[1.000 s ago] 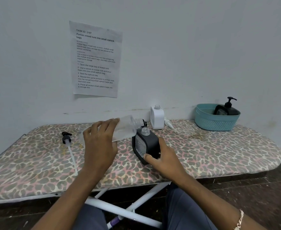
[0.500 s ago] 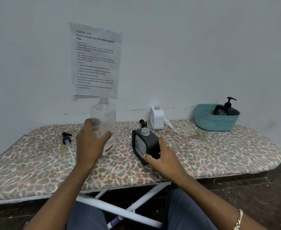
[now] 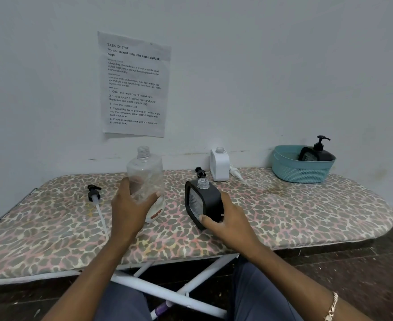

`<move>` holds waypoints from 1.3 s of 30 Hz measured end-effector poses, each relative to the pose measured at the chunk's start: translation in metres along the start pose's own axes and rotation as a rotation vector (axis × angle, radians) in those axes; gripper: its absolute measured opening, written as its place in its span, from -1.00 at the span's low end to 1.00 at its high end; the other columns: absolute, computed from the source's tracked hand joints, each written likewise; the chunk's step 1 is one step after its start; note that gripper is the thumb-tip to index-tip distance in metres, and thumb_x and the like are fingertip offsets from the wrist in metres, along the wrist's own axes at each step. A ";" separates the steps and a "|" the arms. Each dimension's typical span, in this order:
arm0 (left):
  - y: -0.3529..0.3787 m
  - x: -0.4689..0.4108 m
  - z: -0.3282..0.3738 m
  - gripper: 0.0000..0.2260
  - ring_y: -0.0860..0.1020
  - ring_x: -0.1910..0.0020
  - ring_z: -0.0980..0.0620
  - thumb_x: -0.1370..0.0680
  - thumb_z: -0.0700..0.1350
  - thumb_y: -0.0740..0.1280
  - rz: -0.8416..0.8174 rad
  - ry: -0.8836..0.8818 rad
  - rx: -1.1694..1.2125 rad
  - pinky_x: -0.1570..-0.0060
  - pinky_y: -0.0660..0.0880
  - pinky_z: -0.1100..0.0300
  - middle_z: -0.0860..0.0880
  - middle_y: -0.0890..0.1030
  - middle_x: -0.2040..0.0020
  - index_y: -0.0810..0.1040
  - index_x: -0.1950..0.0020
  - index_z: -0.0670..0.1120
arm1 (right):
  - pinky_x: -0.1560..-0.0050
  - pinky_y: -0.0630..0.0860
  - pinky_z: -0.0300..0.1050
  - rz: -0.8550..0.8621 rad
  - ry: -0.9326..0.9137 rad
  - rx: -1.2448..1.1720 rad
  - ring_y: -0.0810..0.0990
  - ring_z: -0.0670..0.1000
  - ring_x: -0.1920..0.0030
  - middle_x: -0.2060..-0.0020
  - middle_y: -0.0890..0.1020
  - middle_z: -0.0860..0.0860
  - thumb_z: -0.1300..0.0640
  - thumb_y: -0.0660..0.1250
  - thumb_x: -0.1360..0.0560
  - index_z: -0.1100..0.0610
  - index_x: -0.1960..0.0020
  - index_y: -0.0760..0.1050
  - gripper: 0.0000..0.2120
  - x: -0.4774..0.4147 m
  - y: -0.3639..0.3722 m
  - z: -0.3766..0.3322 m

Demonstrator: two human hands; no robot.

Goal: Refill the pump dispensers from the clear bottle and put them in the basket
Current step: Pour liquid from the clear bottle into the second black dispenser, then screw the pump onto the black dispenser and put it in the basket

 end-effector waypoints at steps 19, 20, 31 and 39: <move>-0.027 0.028 0.076 -0.42 0.38 -0.10 -0.16 -0.49 0.06 0.57 0.384 0.403 -0.109 -0.16 0.33 0.28 -0.27 0.37 -0.16 0.40 -0.25 -0.27 | -0.04 0.58 -0.27 -0.044 0.032 -0.026 0.64 -0.28 -0.05 -0.07 0.69 -0.21 -0.20 0.58 -0.42 -0.10 -0.30 0.53 -0.48 0.000 0.006 0.004; -0.025 0.032 0.086 -0.49 0.38 -0.01 -0.10 -0.50 -0.01 0.58 0.370 0.457 -0.103 -0.08 0.32 0.37 -0.23 0.38 -0.09 0.41 -0.19 -0.27 | -0.01 0.57 -0.29 -0.038 0.040 -0.031 0.63 -0.30 -0.02 -0.04 0.69 -0.23 -0.15 0.58 -0.43 -0.11 -0.27 0.53 -0.53 0.001 0.008 0.004; 0.047 0.052 0.054 -0.42 0.60 -0.12 0.17 -0.45 0.29 0.52 -0.173 0.188 -0.011 -0.10 0.65 0.10 0.08 0.57 -0.17 0.47 -0.34 0.04 | -0.05 0.49 -0.39 0.061 -0.031 -0.018 0.51 -0.23 -0.11 -0.10 0.48 -0.17 -0.01 0.50 -0.52 -0.09 -0.37 0.46 -0.54 0.015 0.034 -0.015; 0.063 0.058 0.037 -0.27 0.66 -0.13 0.20 -0.39 0.31 0.58 -0.295 0.110 -0.030 -0.11 0.65 0.21 0.14 0.65 -0.18 0.38 -0.43 0.10 | -0.09 0.47 -0.39 0.014 -0.034 0.044 0.47 -0.18 -0.12 -0.11 0.45 -0.14 0.27 0.28 -0.48 -0.06 -0.48 0.39 -0.40 0.016 0.038 -0.017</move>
Point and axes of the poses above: each hand's wrist, its own x-axis away from the middle knuckle, its own y-axis out of the palm, z = x × y, the point moved 7 cm from there along -x, towards the middle knuckle
